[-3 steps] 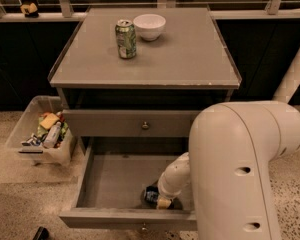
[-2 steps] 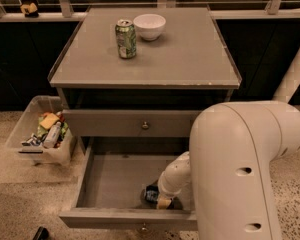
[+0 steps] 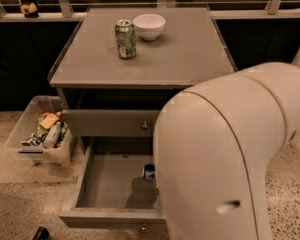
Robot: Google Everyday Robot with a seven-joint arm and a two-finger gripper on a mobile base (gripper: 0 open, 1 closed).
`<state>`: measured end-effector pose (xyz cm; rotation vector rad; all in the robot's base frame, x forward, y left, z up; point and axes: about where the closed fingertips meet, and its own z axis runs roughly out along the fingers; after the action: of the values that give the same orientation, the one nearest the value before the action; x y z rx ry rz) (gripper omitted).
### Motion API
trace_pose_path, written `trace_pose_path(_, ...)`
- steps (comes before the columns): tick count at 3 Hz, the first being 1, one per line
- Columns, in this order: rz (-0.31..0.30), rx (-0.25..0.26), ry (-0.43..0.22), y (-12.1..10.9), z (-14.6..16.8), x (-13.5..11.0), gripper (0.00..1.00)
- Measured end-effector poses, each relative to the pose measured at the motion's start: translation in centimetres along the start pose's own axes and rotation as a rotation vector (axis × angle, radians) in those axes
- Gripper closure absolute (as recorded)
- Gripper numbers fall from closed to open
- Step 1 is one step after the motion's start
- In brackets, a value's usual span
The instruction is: Pick pepsi can from middle drawer and place on counter
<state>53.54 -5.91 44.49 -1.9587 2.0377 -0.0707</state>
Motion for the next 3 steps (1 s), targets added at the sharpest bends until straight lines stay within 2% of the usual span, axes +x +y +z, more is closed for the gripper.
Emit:
trace_pose_path(1,-0.047,0.047,0.053,-0.8,-5.1,-2.0,1.0)
trace_pose_path(2,-0.037,0.113,0.036,-2.5,-8.4,-3.7,1.0)
trace_pose_path(3,-0.037,0.115,0.032,-2.6,-8.5,-3.8,1.0)
